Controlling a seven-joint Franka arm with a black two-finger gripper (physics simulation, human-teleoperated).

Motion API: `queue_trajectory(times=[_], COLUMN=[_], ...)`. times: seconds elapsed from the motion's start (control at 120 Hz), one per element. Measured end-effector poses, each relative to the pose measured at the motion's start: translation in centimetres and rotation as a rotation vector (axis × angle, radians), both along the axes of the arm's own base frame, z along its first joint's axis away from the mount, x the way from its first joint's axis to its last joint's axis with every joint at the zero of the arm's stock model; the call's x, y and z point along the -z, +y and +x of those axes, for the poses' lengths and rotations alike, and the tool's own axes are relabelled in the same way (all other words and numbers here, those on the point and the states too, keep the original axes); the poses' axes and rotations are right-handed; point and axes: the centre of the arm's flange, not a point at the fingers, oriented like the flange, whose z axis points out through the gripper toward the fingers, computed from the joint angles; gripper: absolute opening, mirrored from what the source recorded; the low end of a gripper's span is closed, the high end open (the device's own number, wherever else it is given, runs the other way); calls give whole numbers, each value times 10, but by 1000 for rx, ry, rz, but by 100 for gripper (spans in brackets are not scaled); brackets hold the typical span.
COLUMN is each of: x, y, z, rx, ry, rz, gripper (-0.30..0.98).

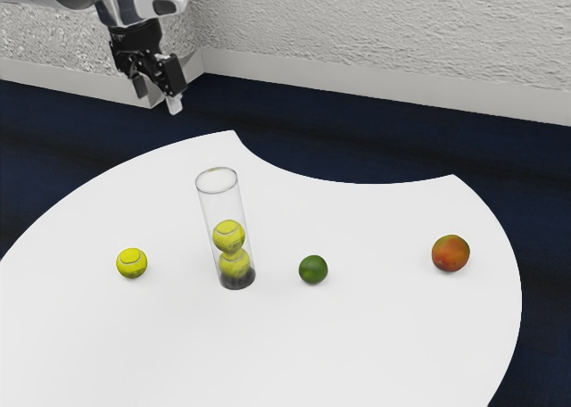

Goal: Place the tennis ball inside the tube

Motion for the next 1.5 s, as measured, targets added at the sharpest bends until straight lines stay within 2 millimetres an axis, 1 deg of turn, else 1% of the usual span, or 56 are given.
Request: queue_trajectory(times=[0.217,0.333,0.367,0.4,0.5,0.542,0.583,0.633,0.692,0.808,0.85,0.933,1.0,1.05,1.117,1.283,1.333,1.442,1.5], x=[3,11,18,23,33,36,40,53,76,116,127,148,169,184,202,236,246,275,285], y=[1,2,3,3,7,14,23,36,47,63,70,77,99,110,116,142,147,156,160], z=[1,2,0,-5,-31,-47,-58,-65,-70,-77,-79,-81,-84,-81,-73,-66,-65,-58,-54], rx=[9,11,11,9,-10,-32,-54,-81,-96,-104,-106,-97,-116,-117,-104,-109,-107,-97,-91], ry=[6,21,35,50,96,111,126,150,175,190,188,181,183,184,190,215,220,230,219], rz=[1,0,1,3,12,17,19,15,11,5,3,1,-11,-16,-18,-27,-28,-31,-28], gripper=[69,69,69,69,69,69,69,69,69,69,69,69,69,69,69,69,69,69,69])
